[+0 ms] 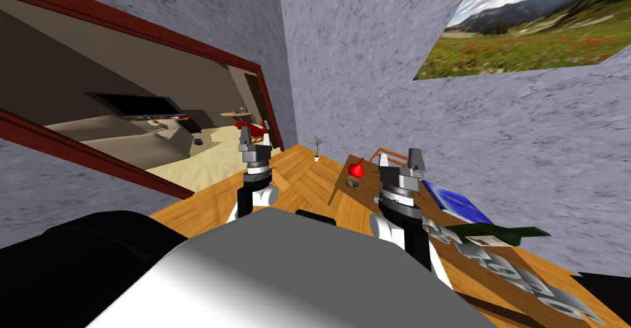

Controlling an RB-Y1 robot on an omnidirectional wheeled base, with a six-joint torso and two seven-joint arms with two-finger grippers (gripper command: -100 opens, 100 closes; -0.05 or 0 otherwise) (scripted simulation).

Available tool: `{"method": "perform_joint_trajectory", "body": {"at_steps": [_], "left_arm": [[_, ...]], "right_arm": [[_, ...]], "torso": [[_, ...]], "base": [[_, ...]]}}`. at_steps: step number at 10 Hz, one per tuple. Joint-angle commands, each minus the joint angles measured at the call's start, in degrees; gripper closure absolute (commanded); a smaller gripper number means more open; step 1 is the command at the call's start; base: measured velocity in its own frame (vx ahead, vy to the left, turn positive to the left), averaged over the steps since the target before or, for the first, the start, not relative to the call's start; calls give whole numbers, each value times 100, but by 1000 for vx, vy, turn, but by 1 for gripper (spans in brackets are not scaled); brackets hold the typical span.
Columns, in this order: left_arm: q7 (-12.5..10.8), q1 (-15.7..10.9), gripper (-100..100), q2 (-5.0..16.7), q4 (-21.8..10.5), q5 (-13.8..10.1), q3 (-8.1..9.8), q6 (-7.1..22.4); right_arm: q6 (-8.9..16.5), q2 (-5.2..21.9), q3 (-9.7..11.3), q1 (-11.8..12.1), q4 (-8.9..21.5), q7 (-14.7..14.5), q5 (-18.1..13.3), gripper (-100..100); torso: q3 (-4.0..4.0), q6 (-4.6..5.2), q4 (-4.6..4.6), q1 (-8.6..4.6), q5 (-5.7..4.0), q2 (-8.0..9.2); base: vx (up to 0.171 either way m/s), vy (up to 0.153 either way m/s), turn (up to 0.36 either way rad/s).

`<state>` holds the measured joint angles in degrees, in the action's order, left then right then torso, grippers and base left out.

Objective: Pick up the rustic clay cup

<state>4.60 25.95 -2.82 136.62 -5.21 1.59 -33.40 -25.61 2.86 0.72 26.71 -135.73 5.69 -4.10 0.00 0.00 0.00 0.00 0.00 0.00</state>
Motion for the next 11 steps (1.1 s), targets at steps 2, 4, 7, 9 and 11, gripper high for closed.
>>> {"method": "perform_joint_trajectory", "body": {"at_steps": [2,4,7,9,11], "left_arm": [[0,0,0,0,0,0,0,0],[0,0,0,0,0,0,0,0],[0,0,0,0,0,0,0,0],[0,0,0,0,0,0,0,0],[0,0,0,0,0,0,0,0]], "right_arm": [[194,258,37,-143,112,-86,-246,-100],[336,338,73,-251,224,-171,-445,-100],[585,449,145,-451,485,-366,-827,-100],[763,553,201,-604,725,-543,-1127,-100],[941,704,264,-768,1022,-759,-1456,-100]], "torso": [[1,-1,0,-1,0,2],[3,0,1,-3,-1,6],[3,-1,1,-1,0,6],[3,-1,1,0,0,5],[2,-1,1,-1,0,4]], "base": [[-13,-3,55],[-22,-2,44],[-22,0,77],[-17,-1,88],[-18,0,114]]}}
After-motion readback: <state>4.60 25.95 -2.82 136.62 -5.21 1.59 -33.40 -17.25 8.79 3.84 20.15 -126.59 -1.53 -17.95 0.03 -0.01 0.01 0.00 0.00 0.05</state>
